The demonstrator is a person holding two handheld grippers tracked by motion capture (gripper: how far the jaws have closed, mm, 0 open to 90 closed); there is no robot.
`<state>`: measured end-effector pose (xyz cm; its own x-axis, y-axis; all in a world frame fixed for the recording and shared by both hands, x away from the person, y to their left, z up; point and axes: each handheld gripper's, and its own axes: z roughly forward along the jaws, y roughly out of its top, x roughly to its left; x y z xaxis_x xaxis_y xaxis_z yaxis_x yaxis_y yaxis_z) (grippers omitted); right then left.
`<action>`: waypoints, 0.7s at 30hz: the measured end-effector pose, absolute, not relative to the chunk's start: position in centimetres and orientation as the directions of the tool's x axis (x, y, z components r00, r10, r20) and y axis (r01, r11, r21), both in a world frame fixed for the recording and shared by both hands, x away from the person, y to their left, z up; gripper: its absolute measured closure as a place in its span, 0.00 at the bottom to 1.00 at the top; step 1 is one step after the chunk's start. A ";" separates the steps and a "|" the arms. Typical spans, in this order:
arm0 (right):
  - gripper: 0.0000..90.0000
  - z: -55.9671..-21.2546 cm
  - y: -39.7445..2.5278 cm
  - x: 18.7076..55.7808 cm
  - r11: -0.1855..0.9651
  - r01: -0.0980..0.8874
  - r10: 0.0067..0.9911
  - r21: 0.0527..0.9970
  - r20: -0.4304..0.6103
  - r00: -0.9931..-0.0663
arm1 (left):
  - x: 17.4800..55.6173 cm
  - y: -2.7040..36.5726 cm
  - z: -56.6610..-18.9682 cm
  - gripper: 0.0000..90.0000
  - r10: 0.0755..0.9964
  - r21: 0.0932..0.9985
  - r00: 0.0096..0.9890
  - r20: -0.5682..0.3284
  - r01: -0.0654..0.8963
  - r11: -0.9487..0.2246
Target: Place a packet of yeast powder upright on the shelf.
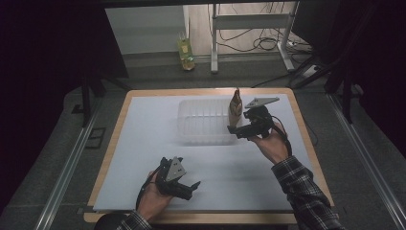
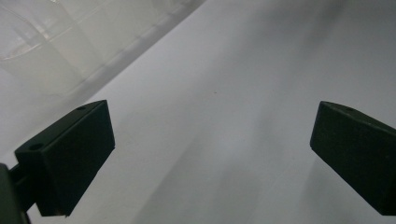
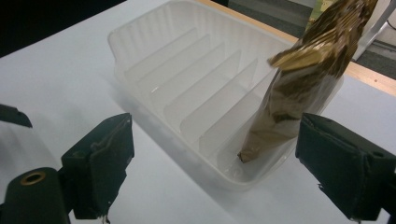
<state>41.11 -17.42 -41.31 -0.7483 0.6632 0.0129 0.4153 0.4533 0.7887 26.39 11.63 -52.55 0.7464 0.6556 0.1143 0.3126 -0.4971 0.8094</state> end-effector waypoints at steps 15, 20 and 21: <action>0.03 -43.1 -17.8 38.4 0.527 0.369 0.626 0.766 -0.056 -0.777 | 26.6 13.3 -51.9 0.00 0.678 0.803 0.726 0.118 0.332 -0.495; 0.01 -43.3 -18.1 37.5 0.533 0.356 0.618 0.768 -0.065 -0.784 | 26.7 13.8 -51.8 0.00 0.687 0.805 0.717 0.117 0.336 -0.488; 0.01 -43.3 -18.2 37.3 0.536 0.348 0.615 0.769 -0.073 -0.785 | 26.7 13.8 -51.8 0.00 0.687 0.805 0.717 0.117 0.336 -0.488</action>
<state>37.25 -18.18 -43.28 -0.7853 0.6148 -0.0733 0.3481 0.5363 0.7689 26.72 13.84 -51.81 0.7172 0.6870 0.1170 0.3362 -0.4881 0.8054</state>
